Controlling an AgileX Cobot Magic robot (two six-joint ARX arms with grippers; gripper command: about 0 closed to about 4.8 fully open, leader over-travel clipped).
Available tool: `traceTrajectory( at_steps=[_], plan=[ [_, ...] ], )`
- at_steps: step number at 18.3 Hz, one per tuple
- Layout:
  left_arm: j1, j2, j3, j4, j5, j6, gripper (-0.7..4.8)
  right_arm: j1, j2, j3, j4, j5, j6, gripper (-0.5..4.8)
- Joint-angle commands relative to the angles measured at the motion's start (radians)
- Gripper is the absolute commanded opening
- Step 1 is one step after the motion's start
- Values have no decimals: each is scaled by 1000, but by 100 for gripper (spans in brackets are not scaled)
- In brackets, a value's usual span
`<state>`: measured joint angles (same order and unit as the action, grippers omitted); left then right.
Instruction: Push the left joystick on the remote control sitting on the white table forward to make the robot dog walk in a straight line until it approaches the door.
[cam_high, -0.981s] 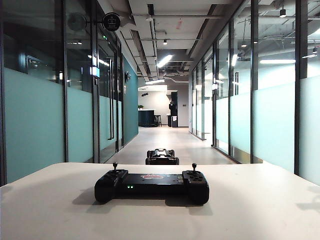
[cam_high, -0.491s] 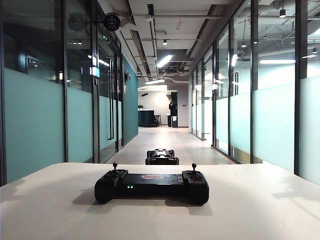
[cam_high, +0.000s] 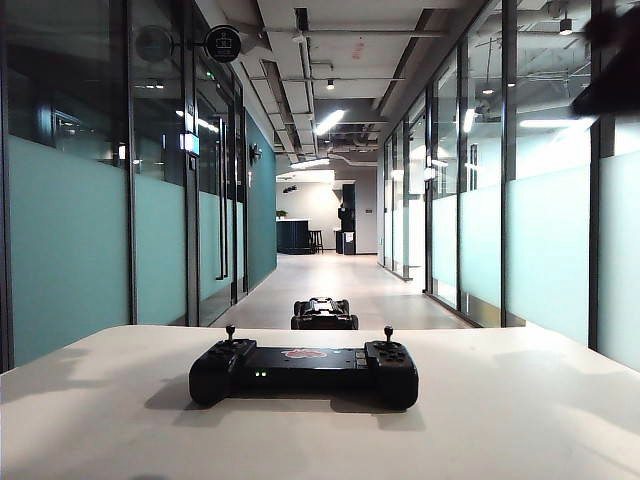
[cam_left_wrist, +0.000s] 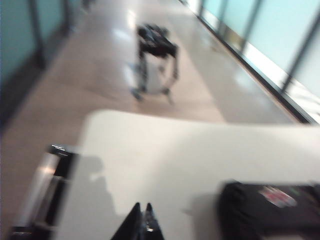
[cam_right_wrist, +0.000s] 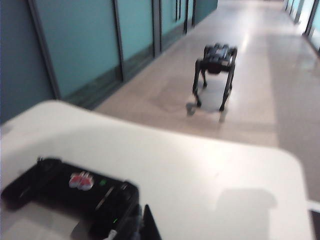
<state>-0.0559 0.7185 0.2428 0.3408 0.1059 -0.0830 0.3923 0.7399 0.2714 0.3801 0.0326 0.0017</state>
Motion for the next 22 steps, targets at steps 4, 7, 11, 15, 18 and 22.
traceTrajectory(
  at_steps=[4,7,11,15,18,22],
  plan=[
    [-120,241,85,93,3,3,-5,90,207,6,80,44,75,-5],
    [-142,374,133,128,9,4,-5,95,321,10,148,42,124,-5],
    [-148,528,220,129,53,3,-5,96,447,41,220,32,146,-5],
    [-148,648,293,132,133,4,-5,115,565,79,272,40,159,-5],
    [-150,724,346,132,197,4,-5,165,705,135,292,42,160,-5],
    [-163,775,400,128,213,5,-5,193,895,232,299,40,207,241]
  ],
)
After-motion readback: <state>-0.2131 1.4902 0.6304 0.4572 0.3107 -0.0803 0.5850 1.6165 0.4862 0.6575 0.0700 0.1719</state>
